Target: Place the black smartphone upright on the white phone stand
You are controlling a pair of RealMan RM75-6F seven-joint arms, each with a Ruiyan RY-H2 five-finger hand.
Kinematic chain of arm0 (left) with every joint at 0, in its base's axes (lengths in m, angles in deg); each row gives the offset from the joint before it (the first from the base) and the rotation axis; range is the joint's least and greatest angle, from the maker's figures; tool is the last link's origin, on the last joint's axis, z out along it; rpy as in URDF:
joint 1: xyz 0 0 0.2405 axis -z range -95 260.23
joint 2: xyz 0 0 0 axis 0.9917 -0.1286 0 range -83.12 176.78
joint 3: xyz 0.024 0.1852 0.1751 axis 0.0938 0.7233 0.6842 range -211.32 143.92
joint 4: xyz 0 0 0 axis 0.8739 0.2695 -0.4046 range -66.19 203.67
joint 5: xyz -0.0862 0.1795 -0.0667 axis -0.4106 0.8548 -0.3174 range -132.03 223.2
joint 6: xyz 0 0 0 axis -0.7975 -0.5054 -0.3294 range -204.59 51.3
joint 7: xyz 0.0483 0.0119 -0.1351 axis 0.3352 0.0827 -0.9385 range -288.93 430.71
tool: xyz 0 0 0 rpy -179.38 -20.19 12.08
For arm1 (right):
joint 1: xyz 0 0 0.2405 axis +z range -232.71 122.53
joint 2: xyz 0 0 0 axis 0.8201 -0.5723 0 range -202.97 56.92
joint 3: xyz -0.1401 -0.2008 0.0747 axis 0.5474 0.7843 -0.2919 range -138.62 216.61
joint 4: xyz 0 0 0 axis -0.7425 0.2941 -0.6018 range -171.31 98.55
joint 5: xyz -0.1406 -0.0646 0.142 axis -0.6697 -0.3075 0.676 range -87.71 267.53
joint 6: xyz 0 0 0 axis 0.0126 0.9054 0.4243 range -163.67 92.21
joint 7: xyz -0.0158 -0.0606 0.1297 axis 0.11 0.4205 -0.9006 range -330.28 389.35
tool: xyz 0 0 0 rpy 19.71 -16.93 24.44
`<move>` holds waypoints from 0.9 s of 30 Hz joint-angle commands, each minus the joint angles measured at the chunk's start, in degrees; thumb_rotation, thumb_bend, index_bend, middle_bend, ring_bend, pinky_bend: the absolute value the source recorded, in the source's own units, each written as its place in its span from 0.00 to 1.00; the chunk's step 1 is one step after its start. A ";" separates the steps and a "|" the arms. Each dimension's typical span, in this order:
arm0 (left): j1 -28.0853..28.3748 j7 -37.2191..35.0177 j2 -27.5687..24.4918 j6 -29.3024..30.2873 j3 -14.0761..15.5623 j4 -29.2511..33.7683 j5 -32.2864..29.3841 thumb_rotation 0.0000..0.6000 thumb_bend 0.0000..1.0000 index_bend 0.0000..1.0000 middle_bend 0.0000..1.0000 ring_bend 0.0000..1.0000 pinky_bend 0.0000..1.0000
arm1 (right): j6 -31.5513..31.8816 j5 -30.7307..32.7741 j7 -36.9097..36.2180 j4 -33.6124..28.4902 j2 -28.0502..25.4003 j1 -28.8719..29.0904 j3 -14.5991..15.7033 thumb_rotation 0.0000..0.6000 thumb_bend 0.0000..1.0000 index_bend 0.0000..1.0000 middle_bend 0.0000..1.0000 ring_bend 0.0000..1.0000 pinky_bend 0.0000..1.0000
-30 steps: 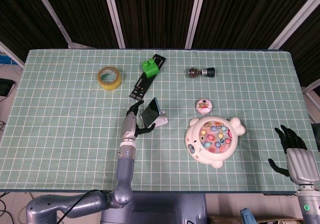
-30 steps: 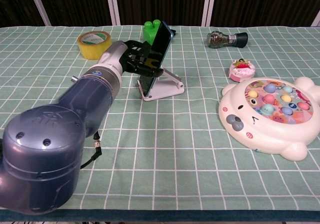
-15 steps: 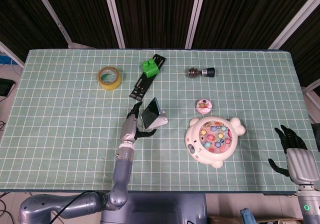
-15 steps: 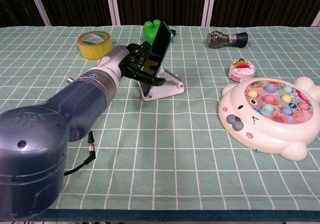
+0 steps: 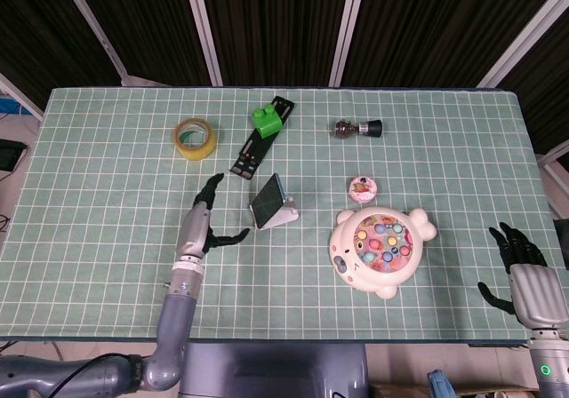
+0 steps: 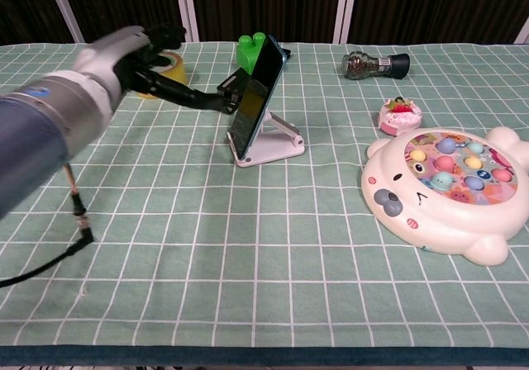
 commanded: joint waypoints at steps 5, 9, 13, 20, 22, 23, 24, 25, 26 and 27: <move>-10.85 -3.65 -19.94 4.23 8.20 9.06 13.51 1.00 0.14 0.00 0.00 0.00 0.00 | 0.33 -0.19 0.45 0.05 0.09 -0.16 0.08 1.00 0.34 0.09 0.00 0.00 0.15; -14.25 -7.16 -27.11 5.34 11.78 7.00 20.73 1.00 0.14 0.00 0.00 0.00 0.00 | 0.47 -0.19 0.76 0.00 0.16 -0.22 0.08 1.00 0.34 0.09 0.00 0.00 0.15; -17.05 -9.86 -31.85 8.07 14.56 2.02 27.46 1.00 0.14 0.00 0.00 0.00 0.00 | 0.62 -0.16 1.10 -0.07 0.24 -0.29 0.05 1.00 0.34 0.09 0.00 0.00 0.15; -21.51 -8.57 -33.98 13.00 20.67 -5.70 36.05 1.00 0.14 0.00 0.00 0.00 0.00 | 0.66 -0.02 1.32 -0.18 0.29 -0.33 -0.01 1.00 0.34 0.09 0.00 0.00 0.15; -23.11 -8.85 -33.23 14.59 22.02 -8.52 37.08 1.00 0.14 0.00 0.00 0.00 0.00 | 0.60 0.06 1.31 -0.15 0.31 -0.32 -0.05 1.00 0.34 0.09 0.00 0.00 0.15; -23.87 -8.89 -33.04 14.96 22.70 -10.01 37.17 1.00 0.14 0.00 0.00 0.00 0.00 | 0.58 0.07 1.34 -0.14 0.32 -0.31 -0.06 1.00 0.34 0.09 0.00 0.00 0.15; -24.28 -8.86 -32.99 15.08 23.09 -10.84 37.22 1.00 0.13 0.00 0.00 0.00 0.00 | 0.59 0.07 1.35 -0.14 0.32 -0.32 -0.06 1.00 0.34 0.09 0.00 0.00 0.15; -24.86 -8.57 -33.08 15.03 23.70 -11.97 37.11 1.00 0.13 0.00 0.00 0.00 0.00 | 0.59 0.08 1.38 -0.16 0.32 -0.31 -0.07 1.00 0.34 0.09 0.00 0.00 0.15; -25.26 -8.40 -33.12 15.10 24.03 -12.77 37.15 1.00 0.13 0.00 0.00 0.00 0.00 | 0.60 0.07 1.42 -0.19 0.33 -0.31 -0.07 1.00 0.34 0.09 0.00 0.00 0.15; -25.60 -8.17 -33.17 15.08 24.27 -13.37 37.06 1.00 0.13 0.00 0.00 0.00 0.00 | 0.61 0.05 1.49 -0.21 0.34 -0.31 -0.07 1.00 0.34 0.09 0.00 0.00 0.15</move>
